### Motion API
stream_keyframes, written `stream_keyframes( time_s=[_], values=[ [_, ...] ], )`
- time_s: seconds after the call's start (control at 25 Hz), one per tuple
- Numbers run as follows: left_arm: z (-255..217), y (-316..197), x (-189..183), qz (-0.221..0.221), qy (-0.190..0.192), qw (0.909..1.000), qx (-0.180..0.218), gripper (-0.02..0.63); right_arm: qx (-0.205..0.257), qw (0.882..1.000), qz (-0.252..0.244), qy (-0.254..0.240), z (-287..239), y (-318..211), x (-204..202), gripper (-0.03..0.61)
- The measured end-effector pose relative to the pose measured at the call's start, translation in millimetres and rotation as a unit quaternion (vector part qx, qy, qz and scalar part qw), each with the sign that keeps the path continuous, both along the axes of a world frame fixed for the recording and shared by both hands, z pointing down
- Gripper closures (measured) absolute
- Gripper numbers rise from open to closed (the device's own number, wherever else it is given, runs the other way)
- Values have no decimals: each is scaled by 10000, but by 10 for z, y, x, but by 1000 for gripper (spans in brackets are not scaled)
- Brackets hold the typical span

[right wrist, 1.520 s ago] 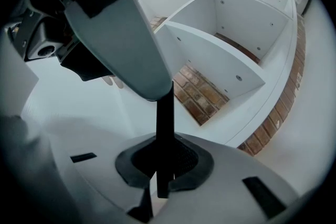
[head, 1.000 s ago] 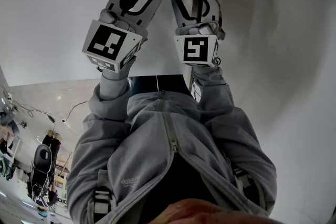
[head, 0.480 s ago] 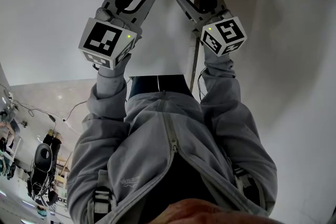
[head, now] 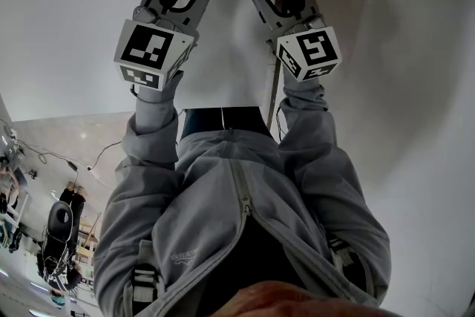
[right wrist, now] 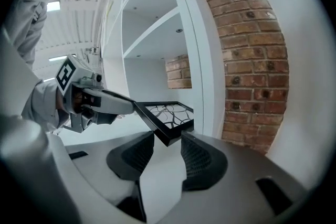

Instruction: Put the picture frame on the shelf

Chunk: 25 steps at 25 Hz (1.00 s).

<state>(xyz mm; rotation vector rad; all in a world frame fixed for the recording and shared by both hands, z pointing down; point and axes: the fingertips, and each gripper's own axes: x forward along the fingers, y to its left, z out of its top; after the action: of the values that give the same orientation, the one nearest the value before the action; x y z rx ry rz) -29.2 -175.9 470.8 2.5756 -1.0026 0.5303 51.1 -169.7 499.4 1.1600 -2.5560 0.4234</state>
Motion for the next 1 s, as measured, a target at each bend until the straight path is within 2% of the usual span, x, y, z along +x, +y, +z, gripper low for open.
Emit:
stream_keyframes(
  time_s=[0.44,0.72,1.0],
  values=[
    [359,-9,20,-143,-397,9991,-97,541,76,9968,341,719,238,-45,27,405],
    [571,-28,29,-244,-748,9968,-121,541,-48,9932,888,752,333,-55,67,431],
    [652,-98,62,-407,-920,9948,-138,541,-157,9879,1217,951,388,-109,114,445]
  ],
)
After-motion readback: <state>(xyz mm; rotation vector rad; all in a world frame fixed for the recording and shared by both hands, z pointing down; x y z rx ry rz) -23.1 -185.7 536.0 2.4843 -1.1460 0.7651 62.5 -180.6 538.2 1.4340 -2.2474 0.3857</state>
